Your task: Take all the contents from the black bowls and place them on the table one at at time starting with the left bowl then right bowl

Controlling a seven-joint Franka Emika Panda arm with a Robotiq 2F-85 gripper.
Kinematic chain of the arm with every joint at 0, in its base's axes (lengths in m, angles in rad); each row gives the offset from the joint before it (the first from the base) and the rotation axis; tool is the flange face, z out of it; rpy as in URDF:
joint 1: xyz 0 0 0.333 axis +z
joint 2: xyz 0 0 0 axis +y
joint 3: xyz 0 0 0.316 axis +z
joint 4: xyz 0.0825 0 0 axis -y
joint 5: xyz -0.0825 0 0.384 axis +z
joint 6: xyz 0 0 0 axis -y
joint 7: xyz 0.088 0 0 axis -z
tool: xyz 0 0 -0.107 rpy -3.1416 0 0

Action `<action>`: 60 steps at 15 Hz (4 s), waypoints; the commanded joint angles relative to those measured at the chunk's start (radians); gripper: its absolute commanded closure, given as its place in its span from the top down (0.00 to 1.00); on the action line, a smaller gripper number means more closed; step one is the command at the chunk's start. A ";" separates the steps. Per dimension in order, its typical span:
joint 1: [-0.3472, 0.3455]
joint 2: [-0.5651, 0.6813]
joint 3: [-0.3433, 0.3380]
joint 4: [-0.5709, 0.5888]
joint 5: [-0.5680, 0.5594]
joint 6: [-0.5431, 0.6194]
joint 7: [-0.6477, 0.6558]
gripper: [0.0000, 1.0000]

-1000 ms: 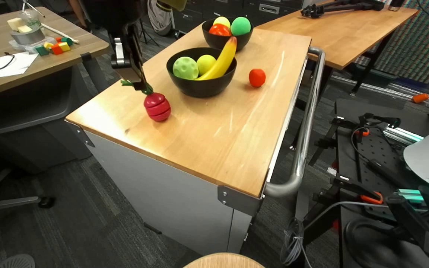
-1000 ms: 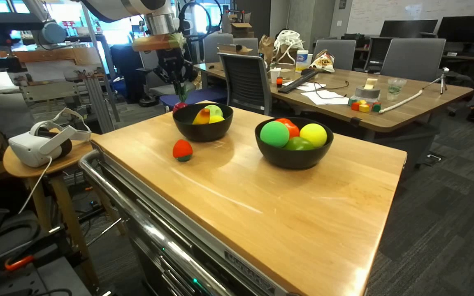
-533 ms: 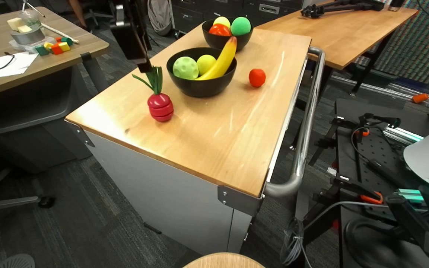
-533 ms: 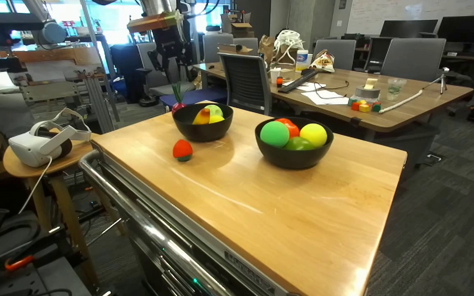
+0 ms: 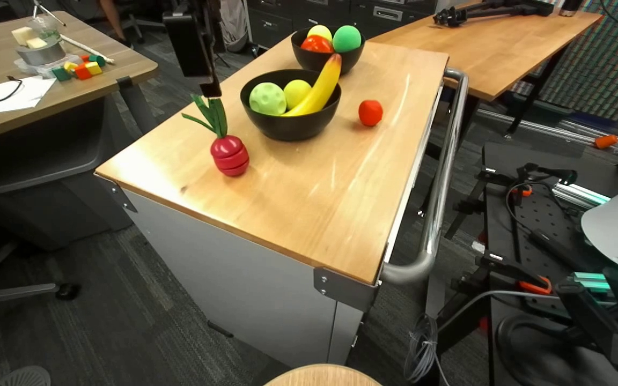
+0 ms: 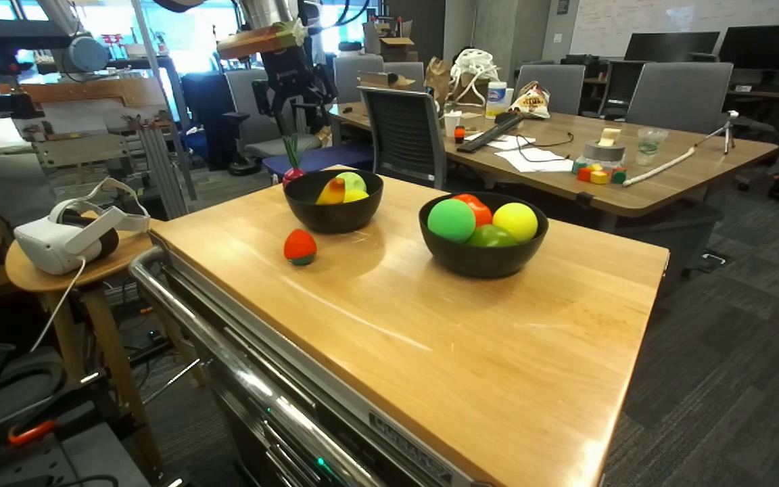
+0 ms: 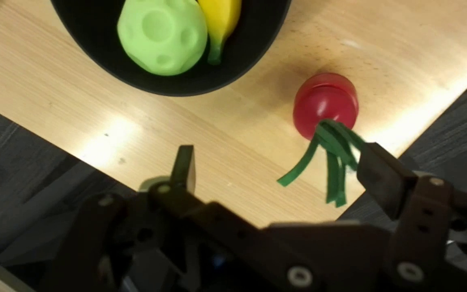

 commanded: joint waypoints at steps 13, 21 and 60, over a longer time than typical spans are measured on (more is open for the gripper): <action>-0.136 -0.072 -0.057 -0.188 0.151 0.174 -0.027 1.00; -0.140 -0.014 -0.061 -0.177 0.172 0.157 -0.021 0.85; 0.086 0.495 -0.003 0.662 -0.024 -0.208 -0.327 0.40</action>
